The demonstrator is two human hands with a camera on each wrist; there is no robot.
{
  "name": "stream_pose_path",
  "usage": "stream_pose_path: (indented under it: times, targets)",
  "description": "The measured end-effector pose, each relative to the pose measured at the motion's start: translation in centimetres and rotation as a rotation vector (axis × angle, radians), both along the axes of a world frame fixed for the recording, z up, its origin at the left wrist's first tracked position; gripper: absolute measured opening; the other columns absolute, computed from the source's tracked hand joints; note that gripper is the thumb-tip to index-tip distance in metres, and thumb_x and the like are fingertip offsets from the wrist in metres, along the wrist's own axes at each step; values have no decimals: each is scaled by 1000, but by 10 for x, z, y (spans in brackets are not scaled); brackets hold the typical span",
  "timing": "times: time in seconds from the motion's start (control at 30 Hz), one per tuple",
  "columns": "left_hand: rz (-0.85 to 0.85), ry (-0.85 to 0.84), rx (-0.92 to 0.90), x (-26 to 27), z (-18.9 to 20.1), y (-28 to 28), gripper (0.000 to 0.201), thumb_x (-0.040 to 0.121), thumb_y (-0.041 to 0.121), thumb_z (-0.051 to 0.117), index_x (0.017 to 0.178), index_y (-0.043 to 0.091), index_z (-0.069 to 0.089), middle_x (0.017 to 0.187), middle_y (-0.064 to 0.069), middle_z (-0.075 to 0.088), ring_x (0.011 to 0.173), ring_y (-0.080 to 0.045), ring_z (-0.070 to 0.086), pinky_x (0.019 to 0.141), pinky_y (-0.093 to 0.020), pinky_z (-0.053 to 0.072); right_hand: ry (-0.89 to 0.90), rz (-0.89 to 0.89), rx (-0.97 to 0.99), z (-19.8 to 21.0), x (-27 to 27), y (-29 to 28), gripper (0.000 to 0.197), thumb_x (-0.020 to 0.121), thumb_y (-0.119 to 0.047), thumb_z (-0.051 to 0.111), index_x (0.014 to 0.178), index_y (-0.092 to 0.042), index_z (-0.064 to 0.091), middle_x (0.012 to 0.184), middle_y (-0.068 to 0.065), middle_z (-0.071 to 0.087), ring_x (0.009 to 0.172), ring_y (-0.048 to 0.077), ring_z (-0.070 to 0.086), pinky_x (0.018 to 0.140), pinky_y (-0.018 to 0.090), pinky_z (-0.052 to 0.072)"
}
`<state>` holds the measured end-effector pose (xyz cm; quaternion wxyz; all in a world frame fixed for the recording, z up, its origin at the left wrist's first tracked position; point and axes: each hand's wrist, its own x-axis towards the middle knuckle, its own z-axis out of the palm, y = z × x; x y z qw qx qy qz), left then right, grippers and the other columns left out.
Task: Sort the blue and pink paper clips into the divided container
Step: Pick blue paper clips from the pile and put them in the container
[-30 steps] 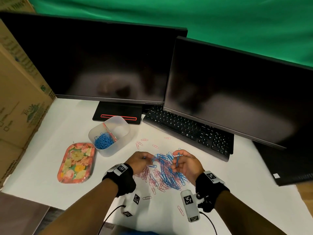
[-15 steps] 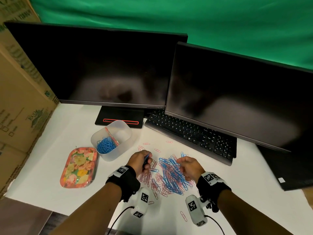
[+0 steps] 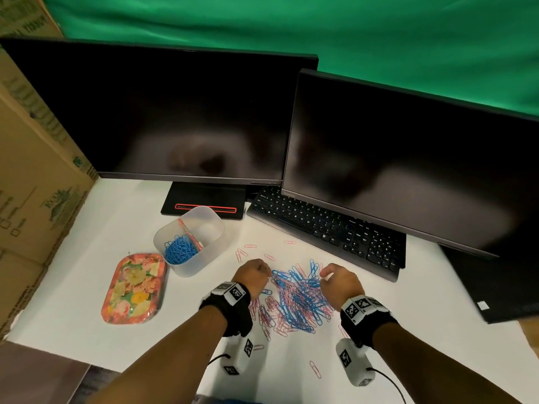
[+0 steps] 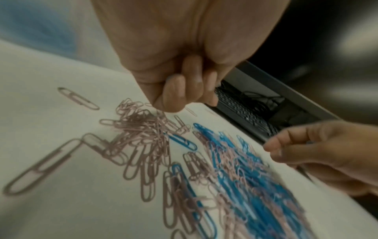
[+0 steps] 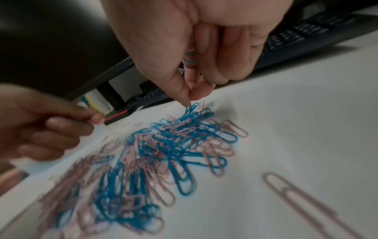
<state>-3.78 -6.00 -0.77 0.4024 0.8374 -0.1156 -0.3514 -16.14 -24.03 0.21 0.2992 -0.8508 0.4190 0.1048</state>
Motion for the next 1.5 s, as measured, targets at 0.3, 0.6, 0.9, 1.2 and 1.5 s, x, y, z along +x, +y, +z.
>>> stream_pose_path:
  times: [0.3,0.6,0.9,1.2,1.5]
  targets:
    - [-618,-457,353,-14,-6,-11,32,87,13,55,114,31,60,118,-3,55,105,-28,59,87,-33,49,78,411,-113,-5,-8,20,32,84,-38,59,116,-34,59,118,-5,63,106,18,60,89,28,49]
    - [-423,-429,294,-7,-13,4,9,84,33,65,89,25,65,104,1,52,92,-23,61,82,-30,50,-7,309,-69,-8,-13,17,19,84,-34,58,101,-32,65,105,-7,67,94,15,62,80,25,50]
    - [-78,-82,16,-2,-7,12,13,81,20,68,70,27,67,77,1,73,78,-16,69,75,-26,56,27,433,-121,-13,-13,34,22,82,-45,58,87,-25,66,96,-8,64,86,16,60,72,24,46]
    - [104,194,-99,-3,2,7,26,93,10,44,77,13,63,54,-4,59,53,-15,48,57,-25,35,-93,137,229,-7,-13,15,15,84,-21,61,73,-26,69,84,-6,72,84,14,66,73,22,53]
    - [240,537,-236,-8,11,-4,22,94,18,41,77,12,52,53,0,36,49,-18,36,47,-22,21,-309,-153,714,24,-11,7,18,84,5,56,73,-7,66,61,3,59,29,6,32,34,14,21]
